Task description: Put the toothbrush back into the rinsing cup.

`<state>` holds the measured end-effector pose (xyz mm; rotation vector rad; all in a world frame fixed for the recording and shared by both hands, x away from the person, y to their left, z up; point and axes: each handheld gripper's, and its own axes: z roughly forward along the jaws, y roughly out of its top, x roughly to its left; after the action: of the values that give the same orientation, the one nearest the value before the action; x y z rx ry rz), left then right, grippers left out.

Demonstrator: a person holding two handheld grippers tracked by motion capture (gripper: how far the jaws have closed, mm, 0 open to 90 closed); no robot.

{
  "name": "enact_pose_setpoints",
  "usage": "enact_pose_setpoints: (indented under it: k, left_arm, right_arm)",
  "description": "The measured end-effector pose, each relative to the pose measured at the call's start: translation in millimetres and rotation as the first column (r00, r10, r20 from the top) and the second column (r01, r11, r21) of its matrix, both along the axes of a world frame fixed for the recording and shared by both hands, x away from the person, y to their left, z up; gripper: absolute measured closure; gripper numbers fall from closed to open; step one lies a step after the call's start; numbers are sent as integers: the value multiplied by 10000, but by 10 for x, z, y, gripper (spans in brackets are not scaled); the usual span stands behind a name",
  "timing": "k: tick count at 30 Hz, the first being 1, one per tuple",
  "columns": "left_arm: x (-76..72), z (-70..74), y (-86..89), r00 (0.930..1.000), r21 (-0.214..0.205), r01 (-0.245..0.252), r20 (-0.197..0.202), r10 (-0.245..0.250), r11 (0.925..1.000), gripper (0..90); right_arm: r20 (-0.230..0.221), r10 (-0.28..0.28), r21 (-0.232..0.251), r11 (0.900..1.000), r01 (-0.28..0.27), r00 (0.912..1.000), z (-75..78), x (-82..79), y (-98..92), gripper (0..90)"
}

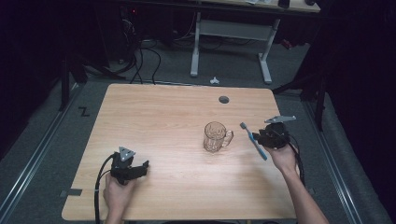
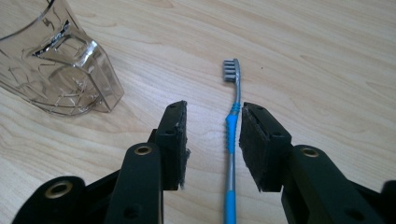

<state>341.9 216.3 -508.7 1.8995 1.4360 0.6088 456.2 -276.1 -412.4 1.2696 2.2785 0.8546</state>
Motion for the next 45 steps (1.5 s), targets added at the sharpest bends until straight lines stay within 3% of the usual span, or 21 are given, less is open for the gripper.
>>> enact_pose_setpoints:
  k: [8, 19, 22, 31, 45]
  left_arm:
    - [0, 0, 0, 10000, -8, 1, 0, -1, 10000, 222]
    - [0, -1, -12, 10000, 115, 42, 3, -42, 9999, 221]
    - [0, -1, -13, 10000, 144, 47, -5, -47, 9999, 221]
    - [0, 0, -13, 10000, 148, 49, -6, -49, 9999, 220]
    - [0, -1, -14, 10000, 135, 44, -1, -44, 9999, 220]
  right_arm:
    - [-103, 95, -301, 9995, -98, 9999, 50, 107, 78, 622]
    - [-617, 103, -801, 9967, -153, 9980, 52, 287, 169, 622]
    - [-850, 73, -1138, 9934, -170, 9964, 48, 374, 211, 623]
    - [-1045, 33, -1398, 9900, -180, 9945, 31, 517, 264, 633]
    - [-1862, -360, -1885, 9821, 2, 9819, -188, 732, 283, 645]
